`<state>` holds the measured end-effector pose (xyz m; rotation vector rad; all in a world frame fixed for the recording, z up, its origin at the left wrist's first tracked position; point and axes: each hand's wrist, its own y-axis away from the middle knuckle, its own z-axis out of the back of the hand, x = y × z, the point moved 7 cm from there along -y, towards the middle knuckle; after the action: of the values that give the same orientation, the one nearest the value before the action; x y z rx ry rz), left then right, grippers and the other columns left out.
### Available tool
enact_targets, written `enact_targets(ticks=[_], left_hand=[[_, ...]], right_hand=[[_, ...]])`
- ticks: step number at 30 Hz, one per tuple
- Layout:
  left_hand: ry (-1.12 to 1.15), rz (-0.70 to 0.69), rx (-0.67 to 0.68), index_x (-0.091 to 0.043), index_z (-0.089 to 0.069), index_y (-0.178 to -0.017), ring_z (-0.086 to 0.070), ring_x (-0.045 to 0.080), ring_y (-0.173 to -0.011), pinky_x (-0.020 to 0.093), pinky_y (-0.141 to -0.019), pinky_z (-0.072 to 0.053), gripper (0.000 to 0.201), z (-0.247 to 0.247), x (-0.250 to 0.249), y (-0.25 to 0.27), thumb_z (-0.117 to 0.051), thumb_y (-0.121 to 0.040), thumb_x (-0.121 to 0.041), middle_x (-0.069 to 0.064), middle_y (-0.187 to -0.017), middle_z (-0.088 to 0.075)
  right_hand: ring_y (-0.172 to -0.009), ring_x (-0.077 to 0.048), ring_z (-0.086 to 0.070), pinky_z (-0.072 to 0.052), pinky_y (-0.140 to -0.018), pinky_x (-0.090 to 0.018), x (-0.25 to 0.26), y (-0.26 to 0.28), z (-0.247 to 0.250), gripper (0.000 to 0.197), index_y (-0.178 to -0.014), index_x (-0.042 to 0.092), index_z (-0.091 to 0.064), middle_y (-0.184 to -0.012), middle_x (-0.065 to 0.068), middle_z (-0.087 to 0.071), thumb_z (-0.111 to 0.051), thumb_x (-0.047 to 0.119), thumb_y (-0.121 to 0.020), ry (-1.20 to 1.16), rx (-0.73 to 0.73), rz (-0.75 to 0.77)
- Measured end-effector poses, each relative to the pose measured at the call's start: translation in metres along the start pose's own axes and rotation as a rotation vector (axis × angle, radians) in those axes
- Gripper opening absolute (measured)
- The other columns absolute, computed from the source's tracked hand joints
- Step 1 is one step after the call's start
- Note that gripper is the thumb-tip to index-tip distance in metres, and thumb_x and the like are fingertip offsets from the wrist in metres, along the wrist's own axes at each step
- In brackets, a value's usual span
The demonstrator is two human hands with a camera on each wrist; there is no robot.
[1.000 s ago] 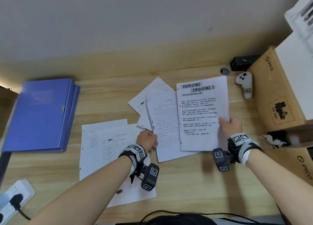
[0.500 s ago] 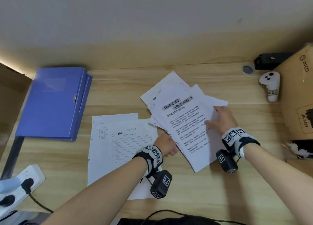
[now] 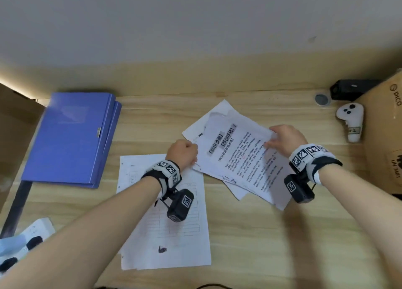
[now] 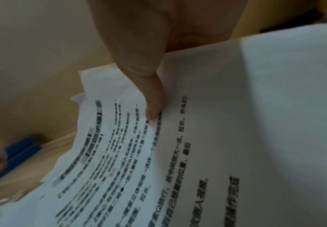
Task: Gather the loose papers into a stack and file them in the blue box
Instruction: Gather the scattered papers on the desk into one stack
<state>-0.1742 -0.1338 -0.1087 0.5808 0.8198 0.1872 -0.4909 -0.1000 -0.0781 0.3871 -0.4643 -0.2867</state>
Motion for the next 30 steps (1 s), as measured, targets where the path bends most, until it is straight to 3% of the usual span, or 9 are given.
enact_targets(ticks=[2,5,9,14,17,21,23,26,30], left_hand=[[-0.076,-0.019,-0.048,-0.009,-0.068,-0.069,-0.07,0.024,-0.067,0.039,-0.071,-0.06,0.026,0.014,-0.002,-0.019,-0.05,-0.081,-0.023,0.004,-0.07,-0.075],[-0.219,-0.031,-0.059,-0.011,-0.068,-0.103,-0.066,0.028,-0.1,0.033,-0.085,-0.053,0.021,0.02,-0.004,-0.042,-0.055,-0.088,-0.016,0.004,-0.107,-0.071],[-0.396,-0.085,-0.061,-0.01,-0.052,-0.134,-0.052,0.033,-0.119,0.038,-0.097,-0.046,0.049,0.01,-0.004,-0.068,-0.06,-0.086,-0.016,0.011,-0.132,-0.049],[-0.395,-0.074,-0.13,-0.012,-0.053,-0.129,-0.052,0.029,-0.118,0.037,-0.091,-0.048,0.05,0.005,-0.008,-0.085,-0.068,-0.083,-0.022,0.009,-0.129,-0.051],[-0.328,-0.051,-0.127,-0.009,-0.064,-0.111,-0.059,0.025,-0.099,0.03,-0.075,-0.046,0.031,0.006,-0.006,-0.089,-0.068,-0.082,-0.019,0.007,-0.109,-0.062],[-0.324,-0.054,-0.104,-0.006,-0.068,-0.09,-0.056,0.025,-0.074,0.027,-0.058,-0.039,0.015,0.007,-0.005,-0.087,-0.064,-0.085,-0.02,0.005,-0.082,-0.064],[-0.32,-0.056,-0.101,-0.008,-0.066,-0.088,-0.057,0.026,-0.072,0.028,-0.06,-0.041,0.012,0.007,-0.007,-0.086,-0.063,-0.084,-0.019,0.006,-0.082,-0.064],[-0.325,-0.072,-0.074,-0.012,-0.065,-0.087,-0.058,0.026,-0.074,0.028,-0.062,-0.041,0.006,0.005,-0.013,-0.085,-0.064,-0.085,-0.018,0.004,-0.083,-0.064],[-0.26,-0.061,-0.036,-0.012,-0.068,-0.088,-0.057,0.026,-0.073,0.027,-0.062,-0.039,0.009,-0.003,-0.019,-0.087,-0.059,-0.087,-0.014,0.005,-0.081,-0.064]], right_hand=[[-0.098,-0.027,-0.064,-0.052,-0.079,-0.035,0.006,-0.014,0.002,0.037,-0.118,0.015,-0.065,-0.118,-0.007,-0.068,-0.072,0.027,-0.084,0.085,0.006,0.032],[-0.079,-0.021,-0.058,-0.04,-0.059,-0.026,0.007,-0.035,-0.005,0.013,-0.094,0.019,-0.063,-0.099,-0.006,-0.068,-0.07,0.024,-0.083,0.161,0.014,0.034],[-0.11,-0.025,-0.051,-0.05,-0.082,-0.039,0.0,-0.053,-0.024,0.044,-0.12,0.014,-0.061,-0.119,-0.006,-0.053,-0.073,0.027,-0.08,0.194,0.018,0.027],[-0.115,-0.028,-0.053,-0.05,-0.091,-0.045,-0.013,-0.063,-0.029,0.061,-0.125,0.015,-0.053,-0.124,-0.007,-0.057,-0.08,0.031,-0.073,0.129,0.015,-0.033],[-0.111,-0.028,-0.057,-0.051,-0.09,-0.044,-0.02,-0.06,-0.03,0.054,-0.122,0.015,-0.057,-0.118,-0.006,-0.063,-0.079,0.031,-0.075,0.083,0.027,-0.072],[-0.085,-0.027,-0.061,-0.041,-0.06,-0.03,-0.036,-0.044,-0.019,0.013,-0.089,0.021,-0.063,-0.085,-0.001,-0.063,-0.071,0.028,-0.082,-0.099,-0.049,-0.106],[-0.073,-0.027,-0.06,-0.041,-0.055,-0.031,-0.049,-0.037,-0.007,0.015,-0.079,0.021,-0.059,-0.074,0.0,-0.063,-0.072,0.028,-0.081,-0.217,-0.133,-0.131],[-0.078,-0.031,-0.066,-0.056,-0.07,-0.044,-0.062,-0.032,0.005,0.021,-0.092,0.013,-0.064,-0.086,-0.008,-0.07,-0.075,0.025,-0.078,-0.362,-0.179,-0.193],[-0.085,-0.031,-0.067,-0.057,-0.077,-0.047,-0.057,-0.041,-0.008,0.028,-0.102,0.011,-0.065,-0.097,-0.009,-0.071,-0.076,0.022,-0.078,-0.4,-0.095,-0.21]])
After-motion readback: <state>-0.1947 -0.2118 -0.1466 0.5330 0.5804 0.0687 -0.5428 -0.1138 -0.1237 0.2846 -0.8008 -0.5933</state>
